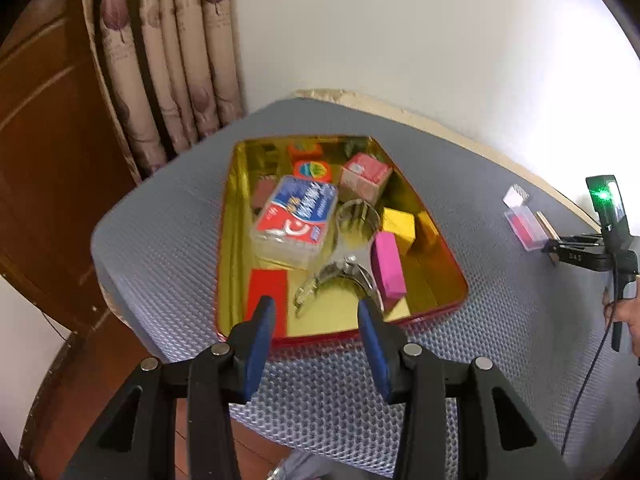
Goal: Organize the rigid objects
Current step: 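Grasp the gold lighter with the right tool, then lower the gold lighter into the tin and open the right tool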
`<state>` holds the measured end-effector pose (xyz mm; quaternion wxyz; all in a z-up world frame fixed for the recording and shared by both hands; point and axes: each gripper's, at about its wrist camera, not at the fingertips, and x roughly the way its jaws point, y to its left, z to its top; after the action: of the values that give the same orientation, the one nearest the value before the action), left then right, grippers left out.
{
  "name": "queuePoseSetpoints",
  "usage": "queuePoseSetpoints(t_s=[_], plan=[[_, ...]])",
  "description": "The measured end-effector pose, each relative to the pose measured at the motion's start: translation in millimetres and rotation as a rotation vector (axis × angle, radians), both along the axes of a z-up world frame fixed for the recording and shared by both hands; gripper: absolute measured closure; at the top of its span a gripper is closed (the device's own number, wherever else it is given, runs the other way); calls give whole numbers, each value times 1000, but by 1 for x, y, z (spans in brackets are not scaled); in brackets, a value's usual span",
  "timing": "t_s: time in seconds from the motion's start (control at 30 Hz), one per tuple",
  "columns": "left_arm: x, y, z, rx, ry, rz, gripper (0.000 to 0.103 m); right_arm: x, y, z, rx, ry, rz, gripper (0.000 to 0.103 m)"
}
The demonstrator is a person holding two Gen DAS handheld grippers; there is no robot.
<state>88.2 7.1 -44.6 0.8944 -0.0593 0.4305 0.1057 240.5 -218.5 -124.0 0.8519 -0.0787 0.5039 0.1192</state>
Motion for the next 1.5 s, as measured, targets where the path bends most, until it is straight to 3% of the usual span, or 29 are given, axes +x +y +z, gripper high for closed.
queuePoseSetpoints(t_s=[0.1,0.2,0.33,0.5,0.67,0.8,1.07,1.23,1.33,1.4,1.47,1.5], plan=[[-7,8,12,13,-61,55,60,-3,-5,3,2,5,-44,85],[-16,26,23,3,-102,139,57,-27,-21,19,75,-19,-80,85],[-21,49,26,-26,-78,219,54,-63,-23,62,233,-66,-94,85],[-27,66,17,-30,-10,253,54,-77,35,109,429,-76,26,85],[-36,82,15,-51,-37,309,54,-67,121,98,613,11,103,85],[-32,82,13,-47,-31,291,54,-58,171,75,623,71,83,85],[-28,86,10,-63,-17,272,54,-60,209,56,615,114,57,84],[-27,88,7,-72,-1,282,54,-65,214,61,600,75,63,76],[-26,88,6,-70,6,282,54,-76,186,72,637,-3,41,72],[-26,86,5,-71,7,278,54,-90,156,77,603,-77,-16,59],[-25,84,5,-61,12,270,54,-105,123,72,491,-163,-113,26],[-24,82,4,-58,15,264,54,-112,107,67,399,-204,-163,23]])
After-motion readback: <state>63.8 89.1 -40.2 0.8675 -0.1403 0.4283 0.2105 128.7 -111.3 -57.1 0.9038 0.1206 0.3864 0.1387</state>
